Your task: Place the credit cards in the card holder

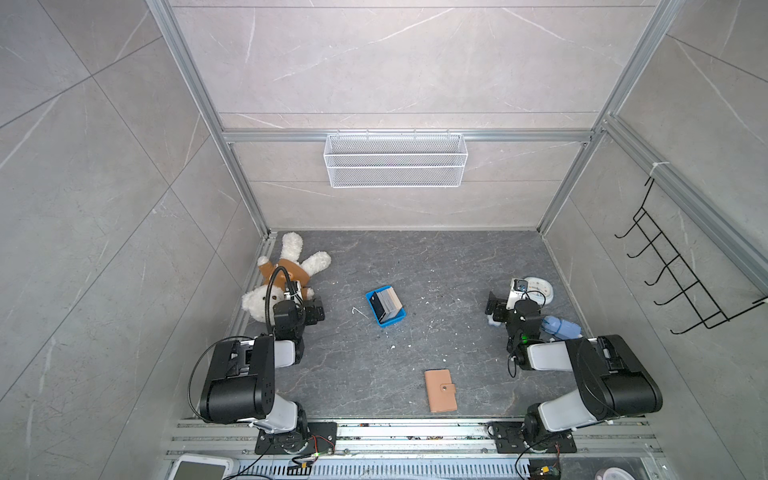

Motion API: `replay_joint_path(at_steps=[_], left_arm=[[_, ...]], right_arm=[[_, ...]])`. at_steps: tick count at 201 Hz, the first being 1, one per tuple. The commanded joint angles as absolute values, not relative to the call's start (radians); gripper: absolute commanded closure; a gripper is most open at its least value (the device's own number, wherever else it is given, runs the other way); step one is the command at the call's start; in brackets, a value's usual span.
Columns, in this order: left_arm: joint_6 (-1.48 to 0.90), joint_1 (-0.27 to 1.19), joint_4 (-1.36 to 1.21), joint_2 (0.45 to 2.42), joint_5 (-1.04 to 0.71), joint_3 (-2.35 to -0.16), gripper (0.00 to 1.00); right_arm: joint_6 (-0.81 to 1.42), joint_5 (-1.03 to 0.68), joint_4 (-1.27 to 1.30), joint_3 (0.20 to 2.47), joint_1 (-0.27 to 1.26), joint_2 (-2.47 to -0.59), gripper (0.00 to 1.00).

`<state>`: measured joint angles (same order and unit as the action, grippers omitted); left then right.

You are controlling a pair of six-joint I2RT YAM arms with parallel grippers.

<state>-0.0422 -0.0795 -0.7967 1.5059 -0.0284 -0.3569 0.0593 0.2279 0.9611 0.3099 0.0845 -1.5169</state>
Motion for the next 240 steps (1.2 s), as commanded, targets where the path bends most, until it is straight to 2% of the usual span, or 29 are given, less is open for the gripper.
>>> replay_joint_path(at_steps=[1,30,63,108,144,175,196,223,240], left_arm=[[-0.014,-0.085,-0.861,1.46,-0.023,-0.331,0.0],[0.009,-0.045,-0.792,1.349,0.022,-0.318,0.0],[-0.018,0.023,-0.6,1.181,0.111,-0.331,0.0],[-0.105,0.119,-0.271,1.029,0.155,-0.456,0.0],[-0.225,0.184,-0.067,1.001,0.094,-0.562,0.0],[-0.301,0.252,0.021,0.992,0.039,-0.607,0.0],[-0.355,0.309,0.039,0.995,-0.048,-0.627,0.0],[-0.423,0.408,0.155,1.034,-0.074,-0.695,0.0],[-0.485,0.448,0.134,1.027,-0.117,-0.677,0.0]], right_arm=[[0.07,0.26,1.072,0.269,0.083,-1.516,0.0],[0.071,0.27,1.119,0.243,0.083,-1.509,0.0],[0.073,0.277,1.009,0.256,0.083,-1.413,0.0],[0.169,0.275,0.528,0.383,0.084,-1.182,0.0],[0.264,0.19,0.309,0.475,0.102,-1.077,0.0],[0.354,0.162,0.099,0.604,0.13,-1.074,0.0],[0.392,0.15,0.028,0.651,0.196,-1.073,0.0],[0.433,0.182,-0.087,0.706,0.33,-1.066,0.0],[0.453,0.17,-0.184,0.744,0.385,-1.076,0.0]])
